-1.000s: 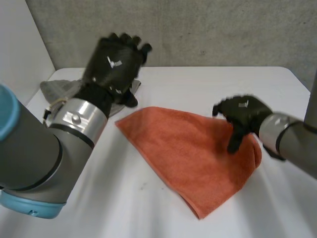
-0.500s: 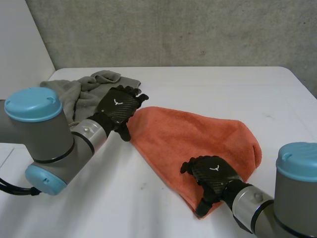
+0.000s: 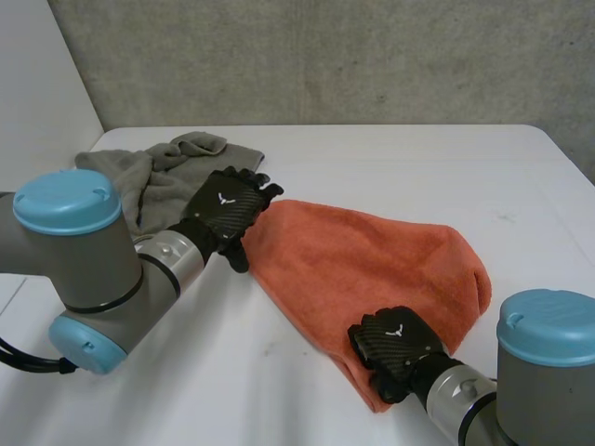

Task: Fold the laundry.

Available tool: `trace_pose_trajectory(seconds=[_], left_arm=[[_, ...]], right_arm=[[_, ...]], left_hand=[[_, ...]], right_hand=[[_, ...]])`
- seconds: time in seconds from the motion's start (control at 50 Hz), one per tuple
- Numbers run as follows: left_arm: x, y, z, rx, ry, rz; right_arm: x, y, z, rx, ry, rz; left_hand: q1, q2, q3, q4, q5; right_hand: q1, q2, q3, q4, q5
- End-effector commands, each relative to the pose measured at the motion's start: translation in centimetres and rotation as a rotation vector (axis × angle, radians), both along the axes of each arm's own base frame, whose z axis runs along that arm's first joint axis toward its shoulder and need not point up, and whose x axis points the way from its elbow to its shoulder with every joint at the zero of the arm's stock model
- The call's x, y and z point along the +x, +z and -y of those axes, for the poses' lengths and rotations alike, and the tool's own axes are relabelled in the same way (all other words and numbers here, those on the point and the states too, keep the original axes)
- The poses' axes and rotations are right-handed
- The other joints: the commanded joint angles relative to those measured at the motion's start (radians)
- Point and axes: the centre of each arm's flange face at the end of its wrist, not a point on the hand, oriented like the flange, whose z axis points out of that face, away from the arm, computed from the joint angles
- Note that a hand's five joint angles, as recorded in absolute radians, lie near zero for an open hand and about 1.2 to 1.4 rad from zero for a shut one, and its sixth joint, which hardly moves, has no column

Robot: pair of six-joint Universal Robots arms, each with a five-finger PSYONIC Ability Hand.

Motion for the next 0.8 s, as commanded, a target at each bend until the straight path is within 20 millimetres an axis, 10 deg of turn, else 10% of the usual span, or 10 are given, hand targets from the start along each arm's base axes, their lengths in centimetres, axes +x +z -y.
trace_pose_trajectory(seconds=[0.02,0.2,0.28,0.36,0.8], left_arm=[[0.1,-0.4,-0.6,0.020,-0.009,0.009],[0.0,-1.2,-1.6,0.047,-0.028,0.025],[0.1,-1.3,-1.7,0.052,-0.030,0.029],[0.1,-1.2,-1.6,0.049,-0.027,0.025],[0.1,-1.4,-1.6,0.054,-0.026,0.026]], right_arm=[[0.2,1.8,1.0,-0.104,0.026,-0.017],[0.2,4.7,0.8,-0.138,0.040,-0.014],[-0.5,4.0,-0.4,-0.049,0.042,-0.055],[-1.1,2.6,-1.4,-0.007,0.034,-0.062],[-0.4,-0.8,-0.7,-0.081,0.033,-0.011]], left_hand=[[-0.005,-0.005,-0.009,-0.003,-0.007],[-0.003,-0.002,-0.006,0.000,-0.004],[-0.003,-0.002,-0.006,0.000,-0.004],[-0.003,-0.002,-0.006,0.000,-0.004],[-0.003,-0.002,-0.006,0.000,-0.004]], right_hand=[[0.421,0.221,0.216,0.209,0.235],[0.361,0.161,0.156,0.149,0.175],[-0.469,-0.668,-0.673,-0.680,-0.655],[-0.629,-0.828,-0.834,-0.841,-0.815],[-0.151,-0.350,-0.356,-0.363,-0.337]])
